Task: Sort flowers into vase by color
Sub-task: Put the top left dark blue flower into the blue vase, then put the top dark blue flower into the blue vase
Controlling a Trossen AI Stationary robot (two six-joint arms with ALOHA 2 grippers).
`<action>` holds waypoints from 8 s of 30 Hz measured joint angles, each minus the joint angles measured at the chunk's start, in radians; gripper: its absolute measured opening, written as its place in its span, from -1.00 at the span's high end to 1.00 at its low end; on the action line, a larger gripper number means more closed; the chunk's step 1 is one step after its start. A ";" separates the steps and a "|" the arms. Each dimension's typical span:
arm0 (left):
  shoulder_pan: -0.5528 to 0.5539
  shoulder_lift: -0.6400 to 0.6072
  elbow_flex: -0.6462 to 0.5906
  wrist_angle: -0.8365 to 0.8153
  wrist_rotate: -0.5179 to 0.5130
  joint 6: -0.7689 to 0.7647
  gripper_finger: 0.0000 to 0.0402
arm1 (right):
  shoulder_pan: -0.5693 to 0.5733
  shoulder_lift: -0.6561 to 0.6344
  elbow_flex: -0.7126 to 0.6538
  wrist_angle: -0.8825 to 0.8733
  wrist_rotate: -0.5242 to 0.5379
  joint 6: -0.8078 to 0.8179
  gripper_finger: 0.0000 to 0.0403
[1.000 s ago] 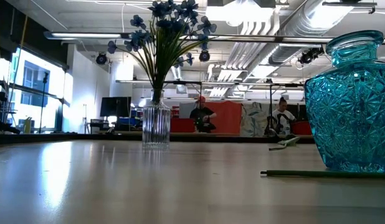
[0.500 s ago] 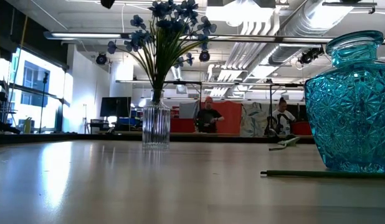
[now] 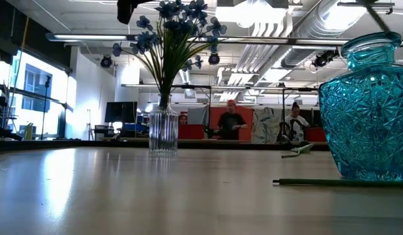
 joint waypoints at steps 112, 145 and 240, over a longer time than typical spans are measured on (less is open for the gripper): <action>0.011 -0.277 0.001 -0.249 -0.070 0.100 0.14 | -0.365 -0.657 -0.535 -0.575 -0.148 1.489 0.01; 0.490 -0.496 0.000 -0.434 0.407 0.125 0.14 | -1.315 0.312 -0.287 -0.094 -0.618 0.863 0.19; 0.264 -0.266 0.000 0.026 0.402 -0.034 0.14 | -0.039 0.125 -0.306 1.150 -0.140 -0.668 1.00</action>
